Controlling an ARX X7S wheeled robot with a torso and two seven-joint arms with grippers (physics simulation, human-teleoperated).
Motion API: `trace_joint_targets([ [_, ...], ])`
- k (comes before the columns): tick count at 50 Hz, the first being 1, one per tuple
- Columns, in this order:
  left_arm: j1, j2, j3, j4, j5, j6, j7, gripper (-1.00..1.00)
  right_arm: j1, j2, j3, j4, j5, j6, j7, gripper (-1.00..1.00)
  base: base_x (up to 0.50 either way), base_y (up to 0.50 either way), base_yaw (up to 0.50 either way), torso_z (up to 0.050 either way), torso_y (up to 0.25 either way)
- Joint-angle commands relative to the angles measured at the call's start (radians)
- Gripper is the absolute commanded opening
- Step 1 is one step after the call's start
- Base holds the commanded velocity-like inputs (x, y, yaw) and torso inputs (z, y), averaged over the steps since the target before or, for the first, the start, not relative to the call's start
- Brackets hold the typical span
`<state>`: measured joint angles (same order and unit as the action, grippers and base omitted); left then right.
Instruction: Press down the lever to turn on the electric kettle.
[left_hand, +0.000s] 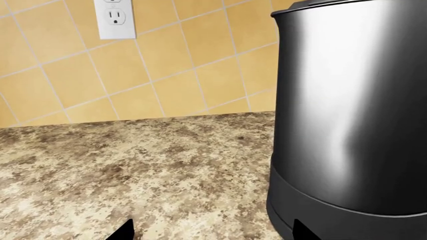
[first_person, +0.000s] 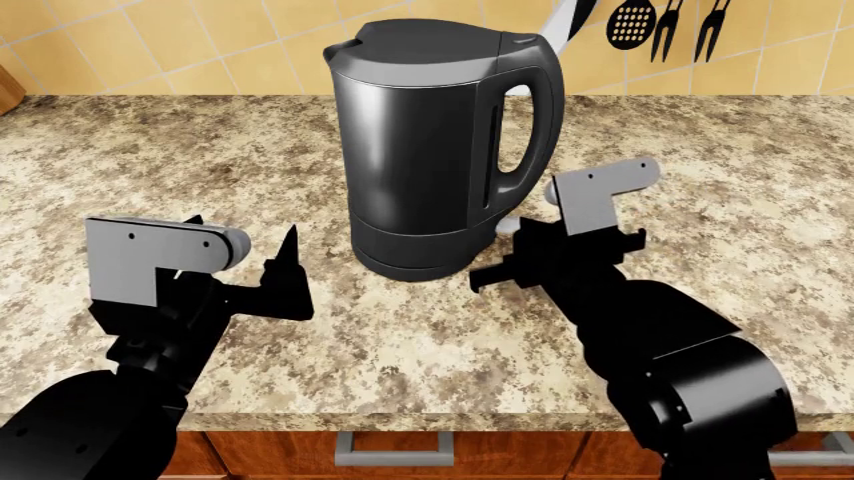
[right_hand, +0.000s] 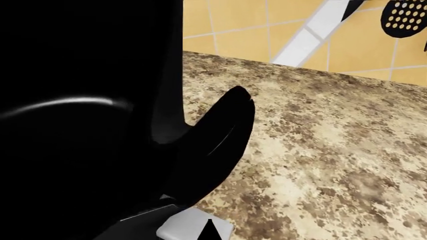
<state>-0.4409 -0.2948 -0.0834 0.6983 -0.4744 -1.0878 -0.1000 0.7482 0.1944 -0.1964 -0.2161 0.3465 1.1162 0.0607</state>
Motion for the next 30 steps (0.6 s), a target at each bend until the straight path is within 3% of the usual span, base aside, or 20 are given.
trace_joint_targets([
  [1, 0.001, -0.003, 0.001, -0.001, -0.005, 0.002, -0.005, 1.0, 0.019, -0.003, -0.017, 0.065, -0.011, -0.021, 0.001, -1.0, 0.0, 0.0, 0.0, 0.0, 0.0],
  [30, -0.002, -0.009, 0.007, -0.01, -0.016, 0.009, -0.016, 1.0, 0.024, 0.009, -0.047, 0.1, 0.006, -0.004, -0.011, -1.0, 0.01, 0.0, 0.01, 0.0, 0.0],
])
